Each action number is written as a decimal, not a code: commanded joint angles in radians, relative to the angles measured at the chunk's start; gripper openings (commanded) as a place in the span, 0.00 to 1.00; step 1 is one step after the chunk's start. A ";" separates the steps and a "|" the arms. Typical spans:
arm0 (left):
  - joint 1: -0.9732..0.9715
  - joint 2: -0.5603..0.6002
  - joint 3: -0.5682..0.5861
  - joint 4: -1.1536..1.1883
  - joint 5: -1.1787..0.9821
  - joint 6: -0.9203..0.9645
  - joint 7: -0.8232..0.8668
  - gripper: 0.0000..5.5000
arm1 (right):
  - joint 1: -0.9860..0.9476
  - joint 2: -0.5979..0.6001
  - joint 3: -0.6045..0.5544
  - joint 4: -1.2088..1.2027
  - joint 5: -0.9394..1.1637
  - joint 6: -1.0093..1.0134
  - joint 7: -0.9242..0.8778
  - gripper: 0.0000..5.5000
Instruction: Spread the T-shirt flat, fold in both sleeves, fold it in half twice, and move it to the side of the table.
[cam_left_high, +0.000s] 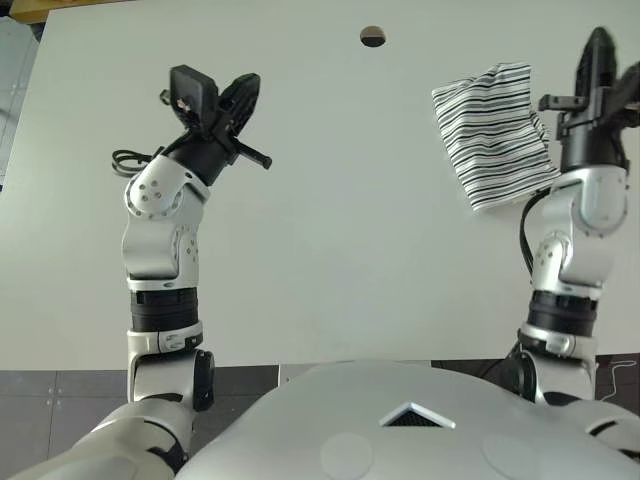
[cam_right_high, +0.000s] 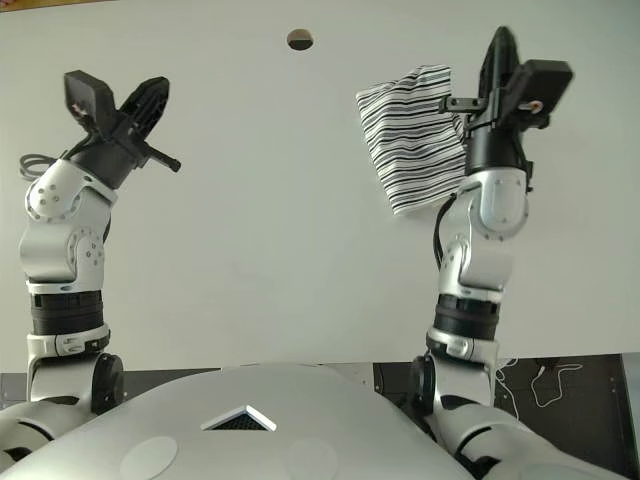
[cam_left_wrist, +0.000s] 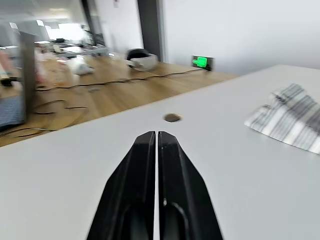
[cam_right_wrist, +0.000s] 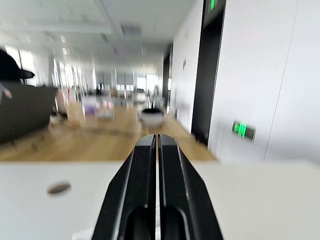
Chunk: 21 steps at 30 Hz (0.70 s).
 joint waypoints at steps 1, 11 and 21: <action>0.125 -0.019 0.094 -0.088 0.054 -0.184 0.081 0.02 | 0.178 0.037 0.016 -0.255 -0.048 -0.060 -0.026 0.02; 0.207 -0.088 0.083 -0.044 0.265 -0.416 0.272 0.02 | 0.368 0.046 0.061 -0.111 -0.324 -0.240 -0.107 0.02; 0.218 -0.081 0.016 0.045 0.241 -0.650 0.215 0.02 | 0.273 0.039 0.049 0.017 -0.329 -0.254 -0.152 0.02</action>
